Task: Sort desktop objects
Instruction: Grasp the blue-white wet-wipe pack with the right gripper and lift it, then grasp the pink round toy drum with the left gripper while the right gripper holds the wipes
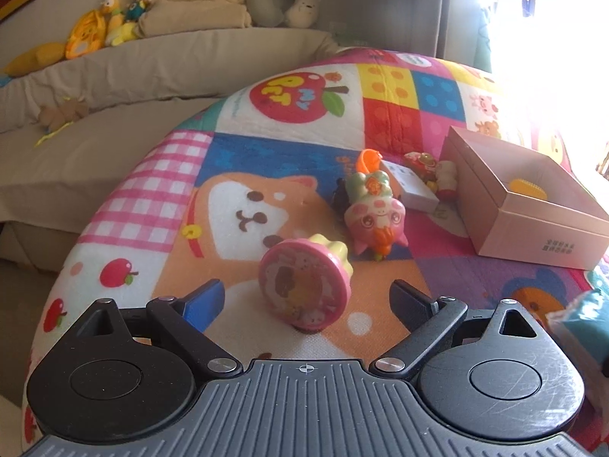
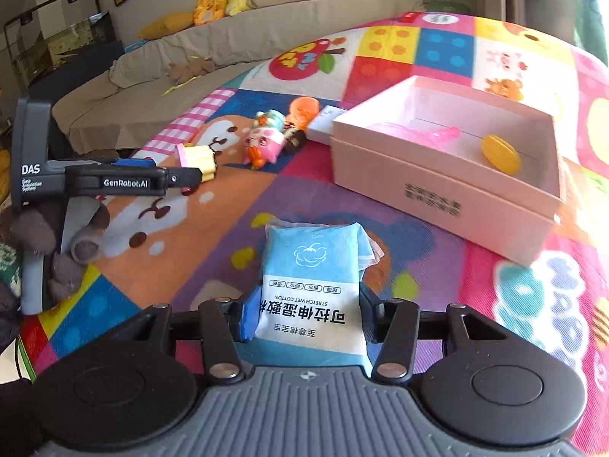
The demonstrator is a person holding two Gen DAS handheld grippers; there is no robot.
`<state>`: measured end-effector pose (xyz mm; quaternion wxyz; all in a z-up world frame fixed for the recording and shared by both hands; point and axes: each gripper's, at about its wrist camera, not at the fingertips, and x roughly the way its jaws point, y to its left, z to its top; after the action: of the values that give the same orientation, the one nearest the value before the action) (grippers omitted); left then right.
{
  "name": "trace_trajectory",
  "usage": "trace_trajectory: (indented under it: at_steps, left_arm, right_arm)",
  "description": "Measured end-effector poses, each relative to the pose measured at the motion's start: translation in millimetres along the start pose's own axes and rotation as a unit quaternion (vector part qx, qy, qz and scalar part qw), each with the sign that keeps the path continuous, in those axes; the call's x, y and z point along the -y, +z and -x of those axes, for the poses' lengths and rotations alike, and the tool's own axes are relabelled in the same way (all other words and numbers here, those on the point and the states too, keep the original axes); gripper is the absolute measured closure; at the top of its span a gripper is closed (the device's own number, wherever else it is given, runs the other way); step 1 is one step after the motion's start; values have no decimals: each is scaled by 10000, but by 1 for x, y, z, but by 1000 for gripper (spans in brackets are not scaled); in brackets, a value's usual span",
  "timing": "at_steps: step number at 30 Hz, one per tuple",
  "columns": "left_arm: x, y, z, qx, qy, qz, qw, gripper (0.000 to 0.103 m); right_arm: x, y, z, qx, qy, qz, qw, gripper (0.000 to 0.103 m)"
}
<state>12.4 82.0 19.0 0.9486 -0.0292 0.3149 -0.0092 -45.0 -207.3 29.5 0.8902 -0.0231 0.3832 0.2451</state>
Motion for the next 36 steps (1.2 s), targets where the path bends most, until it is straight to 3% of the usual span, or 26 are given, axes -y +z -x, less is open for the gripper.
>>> trace_trajectory:
  at_steps: [4,6,8,11,17,18,19,31,36]
  left_arm:
    - [-10,2,-16,-283,-121,547,9980,13]
    - [-10,3,-17,-258,-52,578,9980,19]
    - [-9,7,-17,-272,-19,536,9982,37]
    - [-7,11,-13,-250,-8,465,9986,43]
    - [17,15,15,-26,135,-412,9991,44]
    - [22,15,20,6,133,-583,9982,44]
    - [28,13,25,24,122,-744,9972,44]
    - [81,-23,51,-174,-593,-1394,9883,41]
    - [87,-33,49,-193,-686,-1446,9869,20]
  right_arm:
    - [21,-21,22,233,-364,-338,9985,49]
    - [31,-26,23,383,-469,-609,9963,33]
    - [37,-28,21,515,-510,-896,9933,29]
    - [41,-28,15,623,-439,-1116,9908,20]
    - [44,-35,2,591,-508,-1195,9898,9]
    - [44,-35,3,635,-496,-1212,9894,2]
    - [45,-35,4,663,-525,-1234,9888,0]
    - [42,-37,3,657,-495,-1180,9896,0]
    - [41,-37,2,644,-529,-1182,9895,0]
